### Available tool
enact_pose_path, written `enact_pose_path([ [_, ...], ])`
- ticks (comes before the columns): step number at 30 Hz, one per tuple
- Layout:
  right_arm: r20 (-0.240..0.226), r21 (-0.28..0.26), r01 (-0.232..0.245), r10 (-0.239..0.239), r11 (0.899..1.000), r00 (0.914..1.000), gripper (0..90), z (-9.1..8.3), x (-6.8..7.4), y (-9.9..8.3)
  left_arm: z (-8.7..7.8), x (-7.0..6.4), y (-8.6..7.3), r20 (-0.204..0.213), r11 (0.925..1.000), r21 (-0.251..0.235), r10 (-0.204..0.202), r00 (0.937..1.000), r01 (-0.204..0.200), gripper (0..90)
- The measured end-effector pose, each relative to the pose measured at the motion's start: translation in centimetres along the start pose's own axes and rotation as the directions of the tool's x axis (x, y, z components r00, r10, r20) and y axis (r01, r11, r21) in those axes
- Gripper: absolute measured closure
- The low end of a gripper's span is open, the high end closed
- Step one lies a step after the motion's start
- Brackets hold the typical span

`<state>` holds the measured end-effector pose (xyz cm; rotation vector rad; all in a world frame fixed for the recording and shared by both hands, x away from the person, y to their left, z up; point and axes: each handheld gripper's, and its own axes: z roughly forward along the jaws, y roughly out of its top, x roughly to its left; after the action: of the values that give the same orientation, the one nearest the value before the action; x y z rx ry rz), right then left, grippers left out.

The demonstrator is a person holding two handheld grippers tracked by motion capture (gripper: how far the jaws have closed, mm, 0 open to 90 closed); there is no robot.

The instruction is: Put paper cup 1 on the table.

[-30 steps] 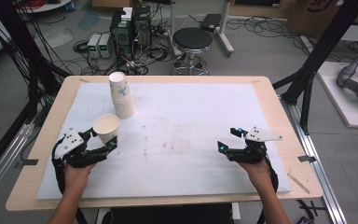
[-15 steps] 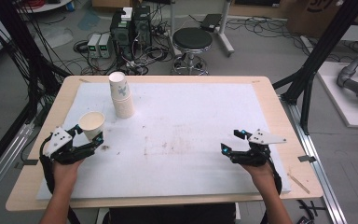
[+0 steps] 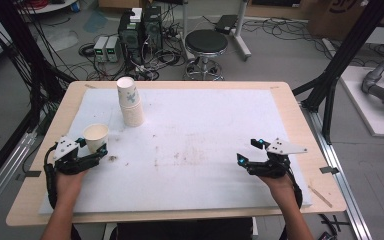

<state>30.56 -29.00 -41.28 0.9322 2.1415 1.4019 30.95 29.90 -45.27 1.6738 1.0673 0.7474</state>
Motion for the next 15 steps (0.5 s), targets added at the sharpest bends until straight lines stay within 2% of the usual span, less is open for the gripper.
enact_pose_path([
  [7, -0.001, -0.003, 0.000, 0.000, 1.000, 1.0000, 22.0, -0.06, -0.02, 0.04, 0.18, -0.40, 0.01, -0.023, 0.9985, 0.051, 0.023, 0.9995, -0.022, 31.4],
  [10, -0.005, 0.000, 0.002, -0.002, 1.000, 1.0000, 22.0, -0.08, -0.02, 0.04, 0.25, -0.71, -0.02, -0.045, 0.9913, 0.126, 0.045, 0.9980, -0.039, 31.4],
  [12, -0.003, -0.002, 0.003, -0.003, 1.000, 1.0000, 22.0, -0.15, 0.00, 0.05, 0.17, -0.94, 0.00, -0.052, 0.9892, 0.138, 0.058, 0.9970, -0.050, 31.3],
  [15, -0.003, -0.005, 0.000, 0.000, 1.000, 1.0000, 22.0, -0.31, -0.02, 0.09, 0.02, -0.88, -0.05, -0.056, 0.9895, 0.141, 0.040, 0.9976, -0.032, 31.4],
])
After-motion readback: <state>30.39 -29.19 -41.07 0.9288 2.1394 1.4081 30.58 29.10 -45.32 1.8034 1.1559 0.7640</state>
